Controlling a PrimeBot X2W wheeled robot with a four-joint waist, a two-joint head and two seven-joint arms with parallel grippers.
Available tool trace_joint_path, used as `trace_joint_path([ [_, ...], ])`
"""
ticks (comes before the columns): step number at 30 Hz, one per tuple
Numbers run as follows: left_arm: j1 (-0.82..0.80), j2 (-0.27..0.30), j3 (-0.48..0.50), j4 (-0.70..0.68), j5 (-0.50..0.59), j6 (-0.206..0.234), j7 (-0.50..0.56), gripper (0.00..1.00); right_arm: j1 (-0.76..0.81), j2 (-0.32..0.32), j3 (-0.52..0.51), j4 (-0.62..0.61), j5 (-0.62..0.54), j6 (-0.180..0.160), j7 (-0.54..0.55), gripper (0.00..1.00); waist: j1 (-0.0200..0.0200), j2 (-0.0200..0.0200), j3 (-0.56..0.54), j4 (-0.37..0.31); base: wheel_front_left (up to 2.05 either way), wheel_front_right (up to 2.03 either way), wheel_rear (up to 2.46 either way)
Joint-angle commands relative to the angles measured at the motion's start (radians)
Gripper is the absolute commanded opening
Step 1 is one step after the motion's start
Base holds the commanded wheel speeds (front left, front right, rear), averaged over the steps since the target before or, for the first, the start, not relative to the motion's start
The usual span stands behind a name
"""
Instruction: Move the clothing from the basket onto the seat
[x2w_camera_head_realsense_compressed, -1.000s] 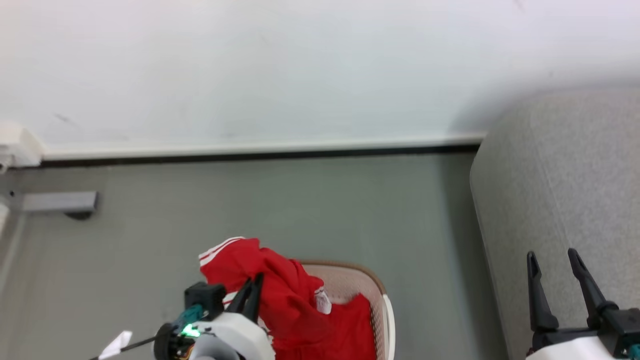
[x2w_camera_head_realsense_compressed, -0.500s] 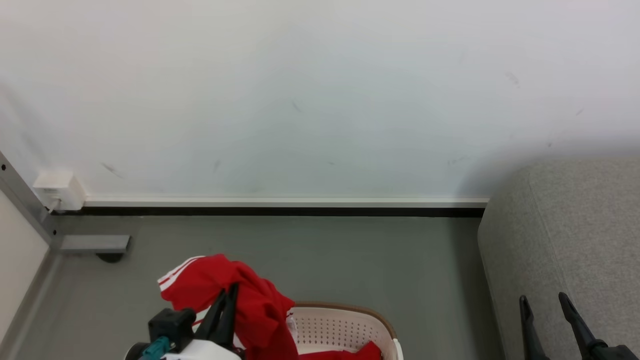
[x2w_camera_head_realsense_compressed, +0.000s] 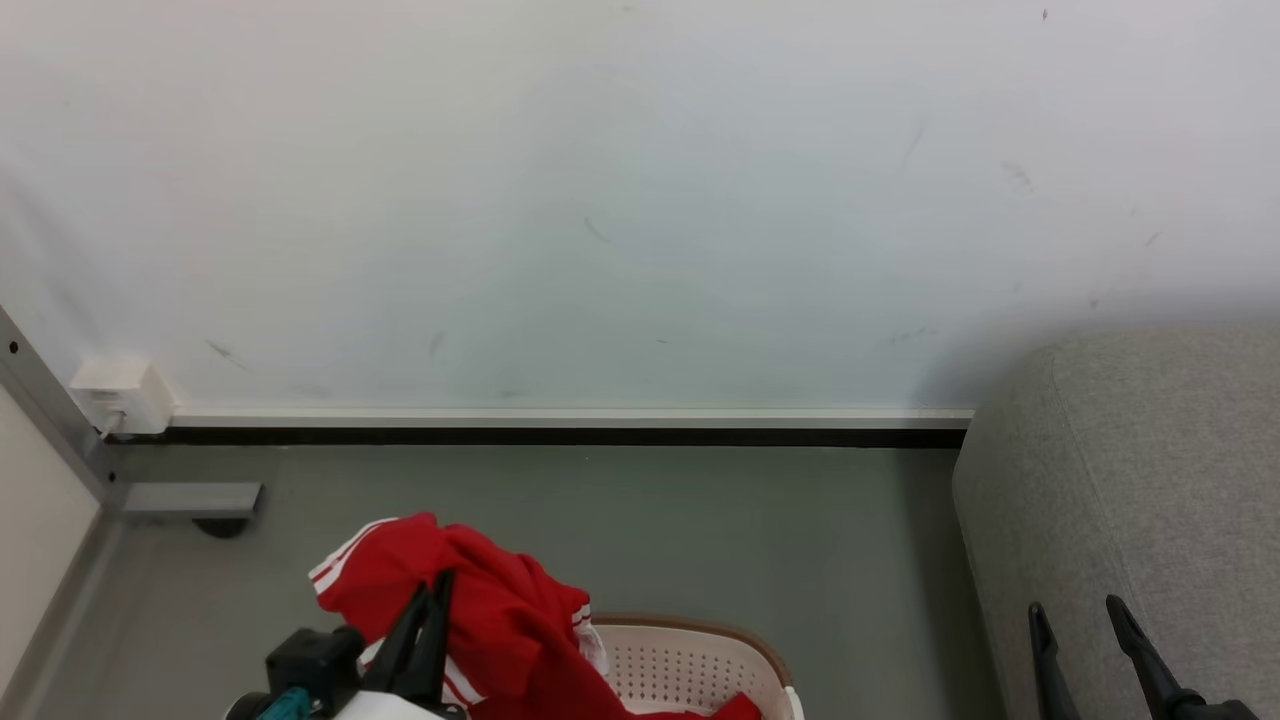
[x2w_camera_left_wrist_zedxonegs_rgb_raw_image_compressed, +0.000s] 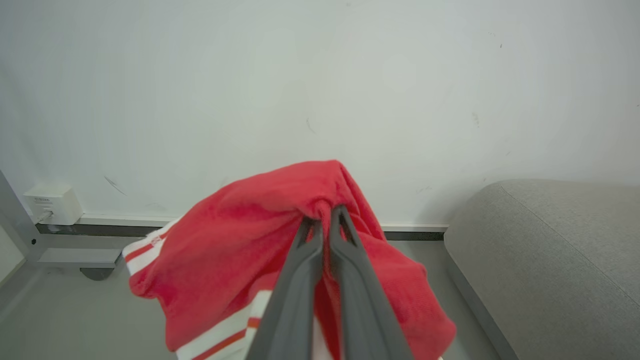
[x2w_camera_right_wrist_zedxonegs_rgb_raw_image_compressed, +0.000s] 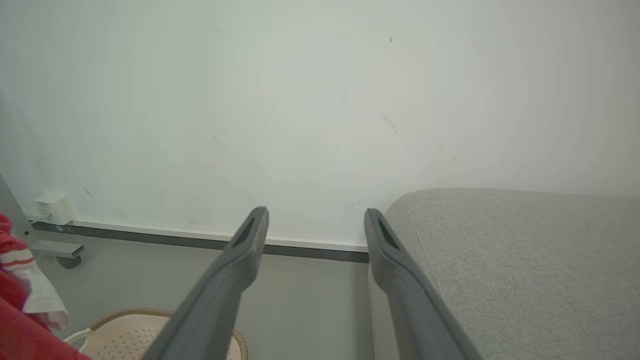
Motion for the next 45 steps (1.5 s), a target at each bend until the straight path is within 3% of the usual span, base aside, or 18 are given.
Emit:
trace_joint_path([
  [1,0.008,-0.001,0.007,-0.005,0.018,-0.005,-0.001,0.0,0.002,-0.005,0.0,-0.003,0.01,-0.003,0.001,1.0,0.0,0.0,0.001,-0.001,0.0,0.0,0.0],
  [13,-0.021,-0.01,-0.004,-0.029,0.036,-0.024,-0.001,0.0,-0.027,-0.005,0.09,-0.033,0.016,-0.003,0.001,1.0,0.0,0.0,0.003,-0.007,0.0,0.0,0.0],
  [26,-0.075,-0.038,-0.093,-0.15,0.072,-0.048,0.045,0.0,-0.145,-0.005,0.498,-0.046,0.022,-0.003,0.001,1.0,0.0,0.0,-0.003,-0.026,0.0,0.0,0.0],
  [31,-0.09,-0.06,-0.144,-0.191,0.084,-0.059,0.069,0.0,-0.205,-0.005,0.605,-0.051,0.047,-0.003,0.001,1.0,0.0,0.0,-0.002,-0.032,0.0,0.0,0.0],
  [38,-0.098,-0.081,-0.218,-0.24,0.096,-0.075,0.101,0.0,-0.252,-0.005,0.638,-0.029,0.059,-0.003,0.001,1.0,0.0,0.0,-0.003,-0.031,0.0,0.0,0.0],
  [45,-0.075,-0.086,-0.263,-0.299,0.091,-0.079,0.138,0.0,-0.236,-0.004,0.546,-0.016,0.003,-0.003,0.001,1.0,0.0,0.0,-0.006,-0.026,0.0,0.0,0.0],
])
